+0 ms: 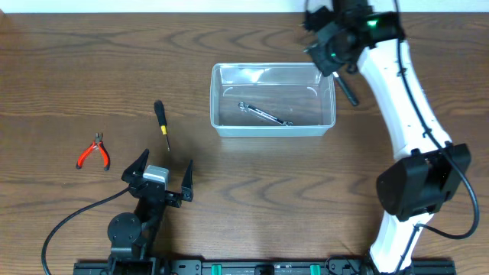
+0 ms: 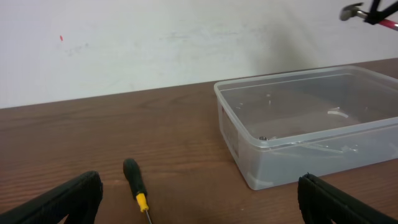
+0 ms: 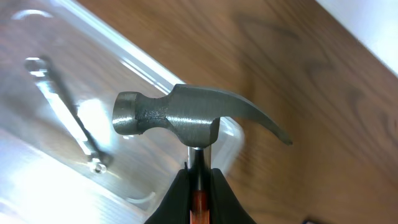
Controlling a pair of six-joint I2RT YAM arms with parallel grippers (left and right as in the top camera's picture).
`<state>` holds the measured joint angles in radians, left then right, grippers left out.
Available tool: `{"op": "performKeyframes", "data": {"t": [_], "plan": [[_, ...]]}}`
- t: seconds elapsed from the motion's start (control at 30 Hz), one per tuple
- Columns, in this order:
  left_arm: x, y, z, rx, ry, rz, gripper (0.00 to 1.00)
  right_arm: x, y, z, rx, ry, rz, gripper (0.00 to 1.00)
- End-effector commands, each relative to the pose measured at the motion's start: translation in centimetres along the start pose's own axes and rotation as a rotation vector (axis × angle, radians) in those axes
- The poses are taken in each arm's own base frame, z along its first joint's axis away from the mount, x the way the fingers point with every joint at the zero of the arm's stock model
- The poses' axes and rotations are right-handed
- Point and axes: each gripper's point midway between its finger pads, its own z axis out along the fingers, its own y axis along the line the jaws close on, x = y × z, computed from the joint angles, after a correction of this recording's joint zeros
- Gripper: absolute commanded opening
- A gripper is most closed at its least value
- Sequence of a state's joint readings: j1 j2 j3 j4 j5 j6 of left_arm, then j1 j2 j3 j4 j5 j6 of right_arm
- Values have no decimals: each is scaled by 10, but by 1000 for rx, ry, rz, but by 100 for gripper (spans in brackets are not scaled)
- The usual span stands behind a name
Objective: Pack container
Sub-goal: 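Carry the hammer over the clear container with the right gripper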
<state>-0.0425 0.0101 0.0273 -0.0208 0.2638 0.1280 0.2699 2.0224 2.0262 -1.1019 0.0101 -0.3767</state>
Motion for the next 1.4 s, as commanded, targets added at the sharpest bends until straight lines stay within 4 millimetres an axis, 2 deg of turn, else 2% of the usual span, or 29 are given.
{"op": "performKeyframes", "data": {"t": [0.0, 0.23, 0.5, 0.7, 1.37], "plan": [[16, -4, 1, 22, 40, -19, 99, -19, 22, -4, -2, -36, -97, 1], [16, -4, 1, 22, 40, -19, 98, -44, 66, -8, -28, -100, -202, 1], [16, -4, 1, 22, 40, -19, 98, -61, 96, -11, -43, -154, -258, 1], [16, -4, 1, 22, 40, -19, 99, -58, 104, -3, -67, -149, -264, 1], [16, -4, 1, 22, 40, -19, 98, -33, 143, 57, -156, -9, -311, 1]]}}
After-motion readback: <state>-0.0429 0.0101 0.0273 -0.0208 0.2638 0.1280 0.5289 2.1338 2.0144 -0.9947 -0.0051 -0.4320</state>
